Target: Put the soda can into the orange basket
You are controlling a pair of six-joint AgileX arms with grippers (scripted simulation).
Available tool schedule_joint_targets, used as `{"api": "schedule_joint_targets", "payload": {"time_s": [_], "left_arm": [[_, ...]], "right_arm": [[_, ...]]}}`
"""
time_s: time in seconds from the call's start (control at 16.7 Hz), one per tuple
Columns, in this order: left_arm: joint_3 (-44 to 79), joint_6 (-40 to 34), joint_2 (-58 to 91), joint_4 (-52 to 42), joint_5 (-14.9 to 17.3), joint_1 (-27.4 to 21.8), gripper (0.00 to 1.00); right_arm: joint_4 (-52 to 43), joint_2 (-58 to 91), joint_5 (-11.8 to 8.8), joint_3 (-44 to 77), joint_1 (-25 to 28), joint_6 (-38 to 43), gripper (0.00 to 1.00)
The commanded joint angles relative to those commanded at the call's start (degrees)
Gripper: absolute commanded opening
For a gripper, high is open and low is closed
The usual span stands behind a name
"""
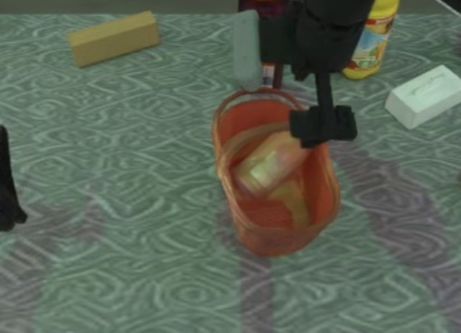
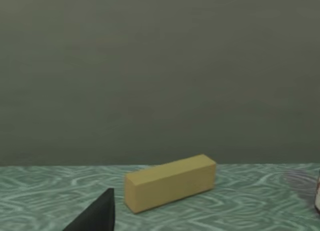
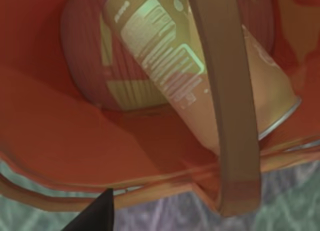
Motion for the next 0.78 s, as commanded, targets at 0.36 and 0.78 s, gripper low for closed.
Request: {"api": "schedule_joint_targets", "payload": {"time_s": [0.36, 0.78], "left_arm": [[-9.8, 3.1, -13.4, -6.4, -7.7, 1.0, 1.00], [-9.9, 3.2, -13.6, -6.4, -7.8, 1.0, 1.00]], "right_arm": [[-8.7, 11.7, 0.3, 13.3, 3.9, -6.1, 1.00], [-8.0, 11.5, 0.3, 12.4, 3.8, -6.2, 1.00]]}}
